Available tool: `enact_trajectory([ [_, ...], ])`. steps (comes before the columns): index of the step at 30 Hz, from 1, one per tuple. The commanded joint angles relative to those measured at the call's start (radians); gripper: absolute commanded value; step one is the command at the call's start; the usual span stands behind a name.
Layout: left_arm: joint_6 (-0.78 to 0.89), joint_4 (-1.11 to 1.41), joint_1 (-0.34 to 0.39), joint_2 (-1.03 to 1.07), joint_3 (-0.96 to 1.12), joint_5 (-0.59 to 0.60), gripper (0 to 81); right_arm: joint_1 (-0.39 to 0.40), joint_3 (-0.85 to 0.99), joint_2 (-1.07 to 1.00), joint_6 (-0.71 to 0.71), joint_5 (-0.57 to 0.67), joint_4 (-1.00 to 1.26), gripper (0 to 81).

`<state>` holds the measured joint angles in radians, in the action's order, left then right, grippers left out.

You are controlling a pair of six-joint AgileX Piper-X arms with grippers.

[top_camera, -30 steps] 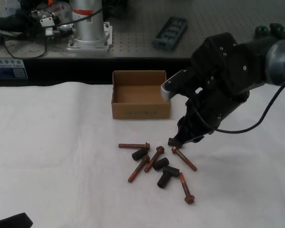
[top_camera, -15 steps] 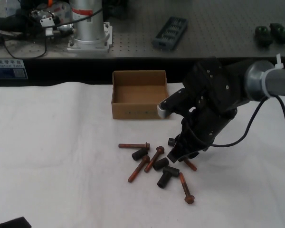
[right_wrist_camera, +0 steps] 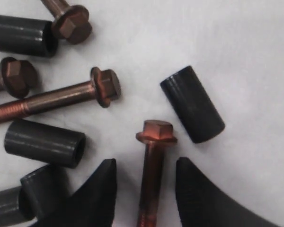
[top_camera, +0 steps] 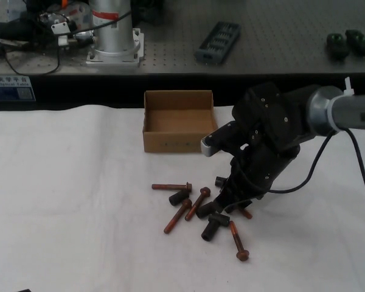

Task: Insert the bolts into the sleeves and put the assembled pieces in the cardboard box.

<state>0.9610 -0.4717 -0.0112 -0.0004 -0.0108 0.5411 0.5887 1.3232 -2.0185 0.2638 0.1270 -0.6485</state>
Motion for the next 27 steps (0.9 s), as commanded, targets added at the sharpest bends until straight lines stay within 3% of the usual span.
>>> enact_trajectory([
  [1, -0.003, 0.001, -0.003, 0.000, 0.011, -0.007, 51.6, 0.003, 0.007, -0.009, -0.006, 0.028, 0.017, 31.6],
  [9, -0.003, 0.001, -0.003, 0.000, 0.011, -0.007, 51.6, 0.010, 0.007, -0.009, -0.006, 0.033, 0.022, 28.0],
  [16, -0.003, 0.001, -0.003, 0.000, 0.011, -0.007, 51.6, 0.010, 0.007, -0.009, -0.006, 0.019, -0.014, 1.1],
  [27, -0.003, 0.112, -0.003, 0.000, 0.011, 0.018, 51.6, 0.010, 0.010, 0.093, 0.038, 0.018, -0.214, 2.9],
])
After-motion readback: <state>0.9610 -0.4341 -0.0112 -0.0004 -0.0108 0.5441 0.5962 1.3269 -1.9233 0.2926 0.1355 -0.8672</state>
